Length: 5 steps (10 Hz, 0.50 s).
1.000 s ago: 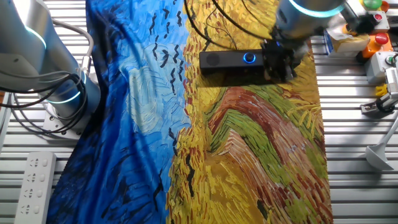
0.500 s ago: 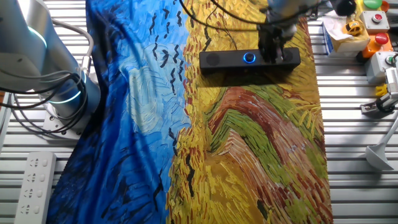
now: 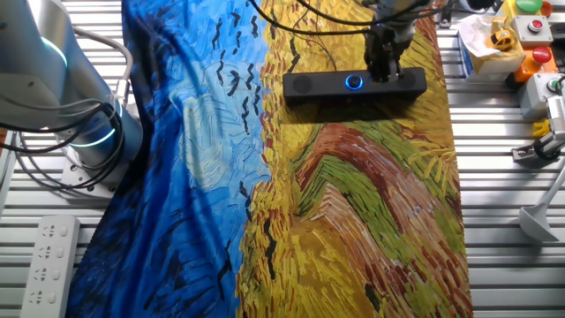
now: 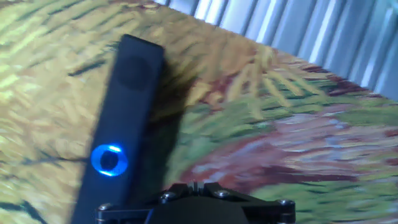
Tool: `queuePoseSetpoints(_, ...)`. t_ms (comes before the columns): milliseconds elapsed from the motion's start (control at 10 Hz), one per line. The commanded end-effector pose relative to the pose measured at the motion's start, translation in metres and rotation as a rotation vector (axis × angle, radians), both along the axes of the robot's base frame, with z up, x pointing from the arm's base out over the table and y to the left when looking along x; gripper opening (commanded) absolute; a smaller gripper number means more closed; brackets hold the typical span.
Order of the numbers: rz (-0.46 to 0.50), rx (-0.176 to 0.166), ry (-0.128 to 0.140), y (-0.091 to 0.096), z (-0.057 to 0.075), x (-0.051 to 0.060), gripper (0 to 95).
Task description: Turn the knob to increase the volume of the speaker
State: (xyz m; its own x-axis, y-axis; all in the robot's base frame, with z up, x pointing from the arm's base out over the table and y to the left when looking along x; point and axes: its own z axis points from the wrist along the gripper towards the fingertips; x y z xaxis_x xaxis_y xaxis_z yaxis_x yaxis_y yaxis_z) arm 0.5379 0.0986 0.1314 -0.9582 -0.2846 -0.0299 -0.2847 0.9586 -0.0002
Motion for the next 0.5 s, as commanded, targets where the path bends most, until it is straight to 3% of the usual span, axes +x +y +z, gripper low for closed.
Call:
queuePoseSetpoints(100,0.105,0.029,0.078,0.001,-0.002,-0.001,0.0)
queuePoseSetpoints(200,0.103,0.049,0.071,0.007,-0.007,-0.003,0.0)
queuePoseSetpoints(300,0.103,0.063,0.064,0.011,-0.011,-0.004,19.0)
queuePoseSetpoints(400,0.102,0.083,0.047,0.022,-0.019,-0.007,19.0)
queuePoseSetpoints(500,0.108,0.104,0.020,0.029,-0.023,-0.009,38.0)
